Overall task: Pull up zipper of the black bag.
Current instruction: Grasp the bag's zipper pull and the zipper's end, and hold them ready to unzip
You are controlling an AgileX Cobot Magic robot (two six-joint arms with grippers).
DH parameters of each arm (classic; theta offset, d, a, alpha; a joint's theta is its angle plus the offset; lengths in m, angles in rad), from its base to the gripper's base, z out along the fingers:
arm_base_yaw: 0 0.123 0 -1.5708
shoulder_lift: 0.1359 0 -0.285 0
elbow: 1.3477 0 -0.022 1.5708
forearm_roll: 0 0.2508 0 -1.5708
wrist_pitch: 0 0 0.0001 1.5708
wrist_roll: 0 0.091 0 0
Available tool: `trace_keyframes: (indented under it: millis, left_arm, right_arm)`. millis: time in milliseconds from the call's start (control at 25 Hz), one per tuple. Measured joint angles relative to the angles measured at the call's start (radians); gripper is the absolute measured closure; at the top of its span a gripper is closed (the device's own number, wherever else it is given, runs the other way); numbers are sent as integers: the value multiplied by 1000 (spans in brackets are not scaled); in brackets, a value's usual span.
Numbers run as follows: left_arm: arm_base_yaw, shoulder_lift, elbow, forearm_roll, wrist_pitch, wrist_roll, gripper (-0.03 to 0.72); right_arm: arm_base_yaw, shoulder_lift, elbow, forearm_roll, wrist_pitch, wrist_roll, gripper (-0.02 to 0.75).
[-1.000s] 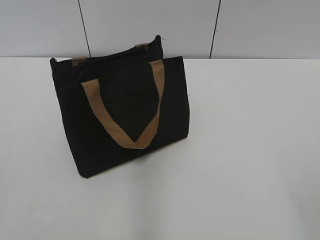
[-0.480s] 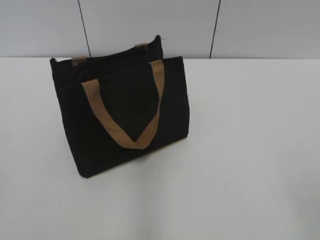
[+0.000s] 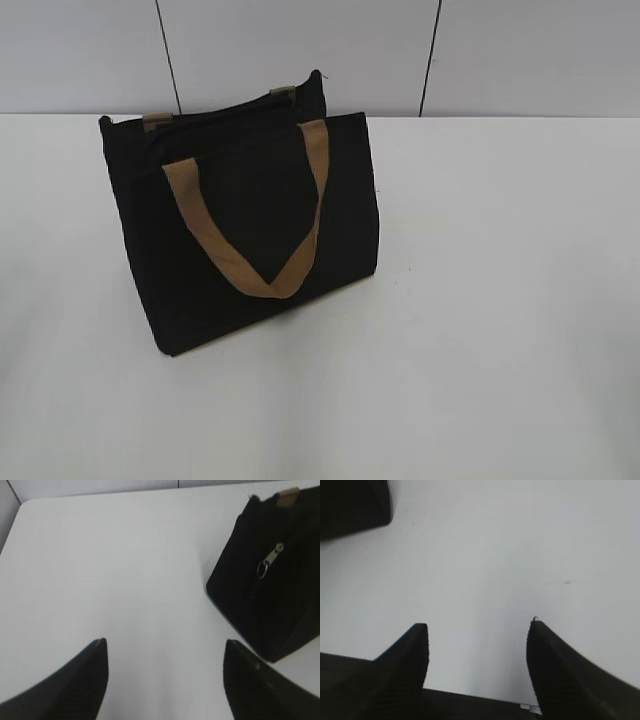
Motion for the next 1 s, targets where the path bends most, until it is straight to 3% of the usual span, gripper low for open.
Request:
trace_keyframes:
  millis: [80,200,560,800,1000]
  left_arm:
    - [0,79,0,-46,-85,31,151]
    - [0,217,0,-173,-173,167,151]
    - [-1,574,0,-641,-333,846,150]
    - [-1,746,0,-1043,-341,1323,150]
    - [-1,890,0,-1321,-357,1642,150]
  right_arm:
    - [0,33,-28,1,-5,0,269]
    - [0,95,-60,2,-5,1,269]
    - [1,211,-110,17,-35,-11,269]
    - [43,232,-110,26,-35,-13,269]
    - [59,266,-110,43,-36,-44,269]
